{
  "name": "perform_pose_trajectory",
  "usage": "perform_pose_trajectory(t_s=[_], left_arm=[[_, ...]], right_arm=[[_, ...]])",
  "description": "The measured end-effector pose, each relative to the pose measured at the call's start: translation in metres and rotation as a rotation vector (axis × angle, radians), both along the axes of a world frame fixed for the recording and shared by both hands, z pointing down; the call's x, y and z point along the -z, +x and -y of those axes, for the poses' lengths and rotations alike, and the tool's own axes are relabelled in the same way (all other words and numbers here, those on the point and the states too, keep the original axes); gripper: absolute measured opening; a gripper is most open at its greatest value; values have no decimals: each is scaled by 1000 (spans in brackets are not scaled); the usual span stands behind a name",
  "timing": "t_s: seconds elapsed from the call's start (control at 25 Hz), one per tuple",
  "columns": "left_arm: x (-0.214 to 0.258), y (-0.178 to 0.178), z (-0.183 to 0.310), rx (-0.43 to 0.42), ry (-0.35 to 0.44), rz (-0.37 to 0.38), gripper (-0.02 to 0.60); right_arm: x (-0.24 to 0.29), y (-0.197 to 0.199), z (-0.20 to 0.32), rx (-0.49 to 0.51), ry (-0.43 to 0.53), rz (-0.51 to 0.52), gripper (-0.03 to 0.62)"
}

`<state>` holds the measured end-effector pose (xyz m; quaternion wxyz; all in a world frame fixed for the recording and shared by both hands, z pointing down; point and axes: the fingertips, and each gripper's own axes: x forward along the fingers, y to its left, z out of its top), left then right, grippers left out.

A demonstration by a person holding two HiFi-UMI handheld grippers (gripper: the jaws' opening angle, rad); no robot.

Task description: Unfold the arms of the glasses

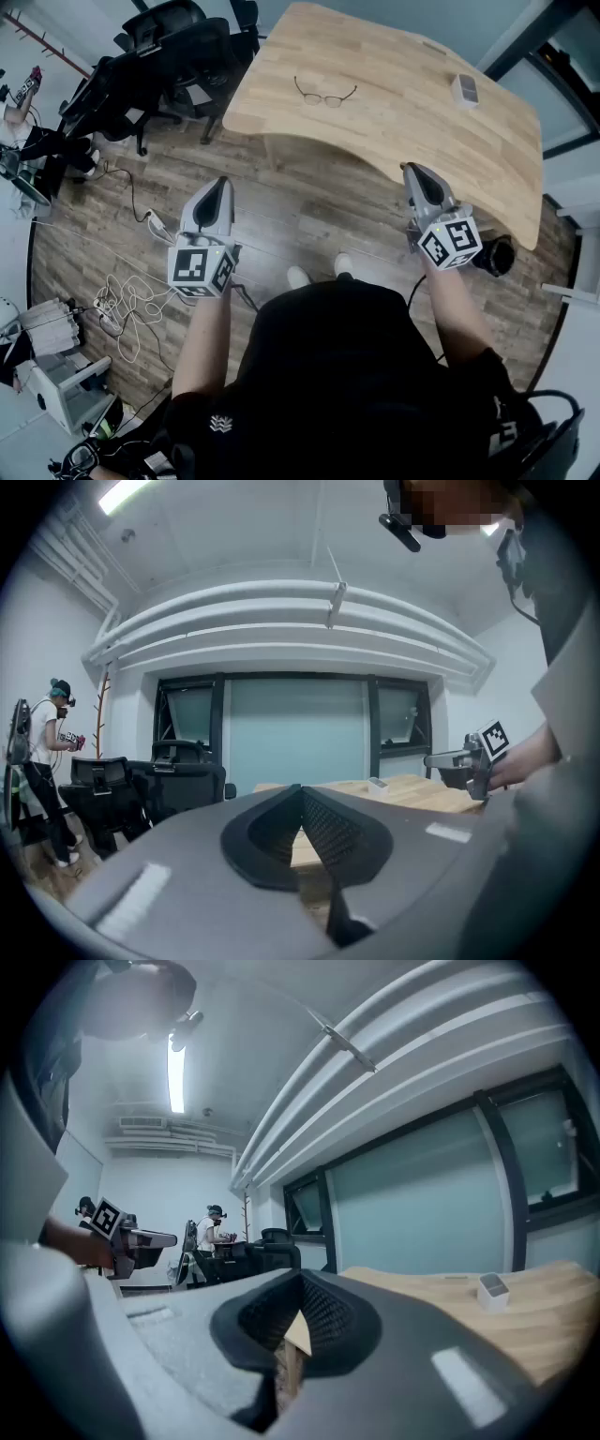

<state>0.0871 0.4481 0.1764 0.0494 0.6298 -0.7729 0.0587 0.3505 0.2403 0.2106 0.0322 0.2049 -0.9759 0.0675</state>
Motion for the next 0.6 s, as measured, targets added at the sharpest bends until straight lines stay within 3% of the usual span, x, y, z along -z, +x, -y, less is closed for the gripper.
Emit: perform_pose_trajectory(t_s=[0.36, 0.6], left_arm=[[3, -17, -16, -72, 17, 28, 6], [-7, -33, -24, -95, 23, 24, 6]], right_arm=[[-2, -13, -27, -49, 27, -10, 2], [7, -5, -39, -139, 27, 68, 2]])
